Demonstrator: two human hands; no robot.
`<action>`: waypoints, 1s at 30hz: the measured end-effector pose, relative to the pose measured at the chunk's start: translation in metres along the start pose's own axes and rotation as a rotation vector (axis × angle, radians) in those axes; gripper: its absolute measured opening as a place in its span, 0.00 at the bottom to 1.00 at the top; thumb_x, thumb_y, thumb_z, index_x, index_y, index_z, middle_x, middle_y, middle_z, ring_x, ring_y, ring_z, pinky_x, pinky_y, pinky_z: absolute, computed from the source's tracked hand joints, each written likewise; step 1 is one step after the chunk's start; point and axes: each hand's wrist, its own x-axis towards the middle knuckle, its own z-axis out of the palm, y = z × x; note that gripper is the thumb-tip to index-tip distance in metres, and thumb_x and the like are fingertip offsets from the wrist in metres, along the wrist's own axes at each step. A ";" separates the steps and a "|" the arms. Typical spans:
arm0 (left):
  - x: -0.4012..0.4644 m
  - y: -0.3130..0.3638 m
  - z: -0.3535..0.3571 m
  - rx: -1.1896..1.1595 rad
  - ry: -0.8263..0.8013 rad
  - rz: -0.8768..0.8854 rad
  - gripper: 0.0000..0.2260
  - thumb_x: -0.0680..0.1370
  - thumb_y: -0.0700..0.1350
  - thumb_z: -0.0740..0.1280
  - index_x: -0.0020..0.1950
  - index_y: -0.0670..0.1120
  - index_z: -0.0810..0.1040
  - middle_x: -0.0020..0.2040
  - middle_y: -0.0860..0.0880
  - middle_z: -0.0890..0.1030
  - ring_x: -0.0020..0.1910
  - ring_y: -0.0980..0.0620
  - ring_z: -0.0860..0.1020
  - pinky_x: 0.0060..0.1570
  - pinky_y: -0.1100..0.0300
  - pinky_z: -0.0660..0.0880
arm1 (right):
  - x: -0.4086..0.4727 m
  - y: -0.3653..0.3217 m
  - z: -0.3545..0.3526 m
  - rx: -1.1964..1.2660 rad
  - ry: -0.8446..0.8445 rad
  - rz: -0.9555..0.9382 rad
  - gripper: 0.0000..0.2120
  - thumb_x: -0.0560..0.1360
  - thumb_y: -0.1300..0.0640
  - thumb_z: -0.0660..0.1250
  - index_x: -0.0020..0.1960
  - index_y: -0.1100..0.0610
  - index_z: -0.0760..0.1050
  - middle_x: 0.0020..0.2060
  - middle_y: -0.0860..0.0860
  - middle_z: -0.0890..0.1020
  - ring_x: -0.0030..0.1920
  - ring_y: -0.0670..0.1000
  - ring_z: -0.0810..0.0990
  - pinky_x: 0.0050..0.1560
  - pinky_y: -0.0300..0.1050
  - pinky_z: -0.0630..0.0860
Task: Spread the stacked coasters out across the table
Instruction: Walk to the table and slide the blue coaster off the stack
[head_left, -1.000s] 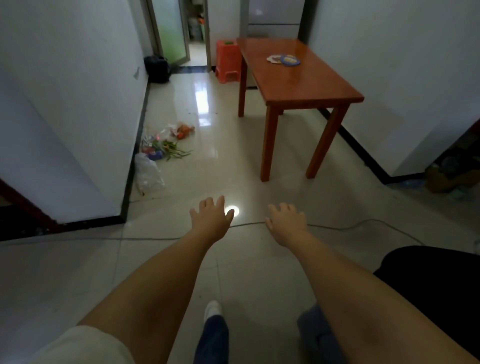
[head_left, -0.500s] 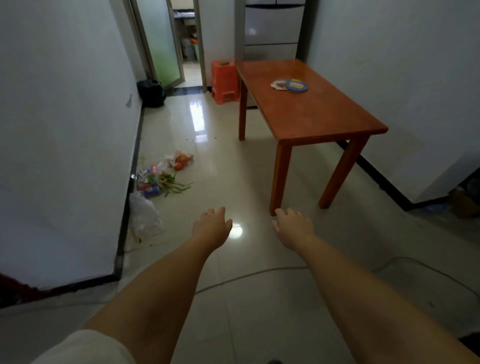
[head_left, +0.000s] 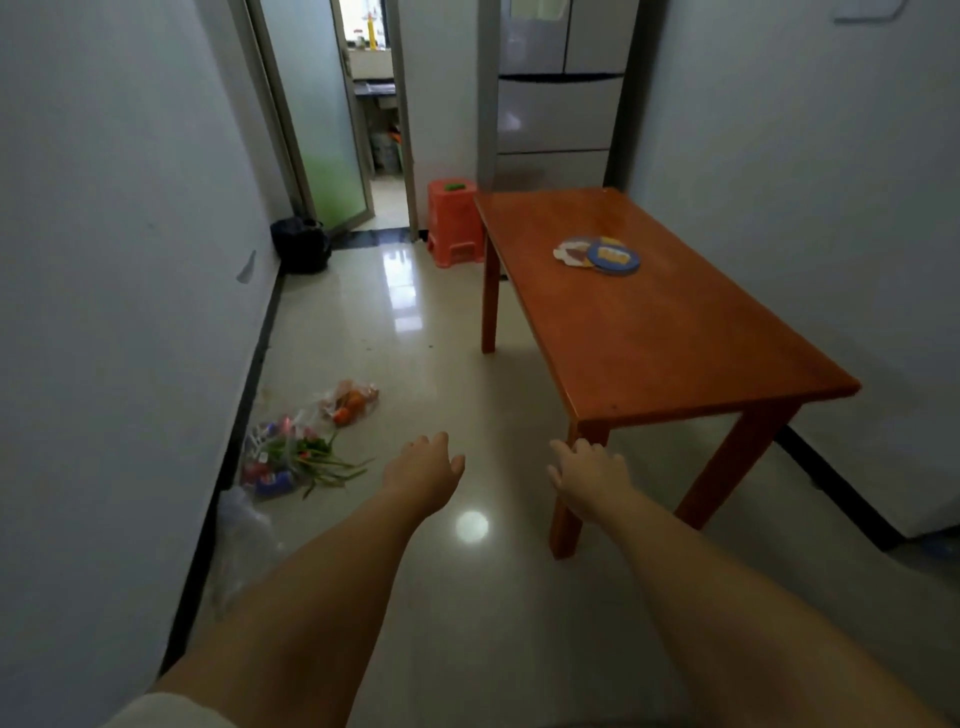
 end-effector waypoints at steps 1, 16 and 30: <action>0.020 0.005 -0.007 -0.013 0.010 -0.001 0.25 0.80 0.55 0.54 0.74 0.44 0.63 0.70 0.39 0.71 0.67 0.40 0.71 0.64 0.45 0.71 | 0.023 -0.001 -0.009 -0.005 0.007 -0.010 0.21 0.80 0.47 0.52 0.71 0.52 0.63 0.67 0.59 0.71 0.67 0.61 0.70 0.65 0.59 0.66; 0.373 0.010 -0.106 0.035 0.044 0.086 0.23 0.79 0.55 0.56 0.70 0.45 0.67 0.67 0.40 0.72 0.64 0.40 0.72 0.59 0.45 0.72 | 0.355 -0.020 -0.085 0.035 0.058 0.082 0.21 0.80 0.46 0.51 0.70 0.52 0.63 0.66 0.58 0.72 0.65 0.60 0.71 0.63 0.58 0.67; 0.654 0.175 -0.128 0.110 -0.146 0.478 0.25 0.80 0.56 0.56 0.72 0.44 0.65 0.68 0.39 0.71 0.66 0.39 0.71 0.65 0.44 0.71 | 0.561 0.092 -0.147 0.136 0.072 0.512 0.23 0.81 0.45 0.49 0.74 0.51 0.58 0.69 0.57 0.69 0.68 0.59 0.68 0.64 0.58 0.67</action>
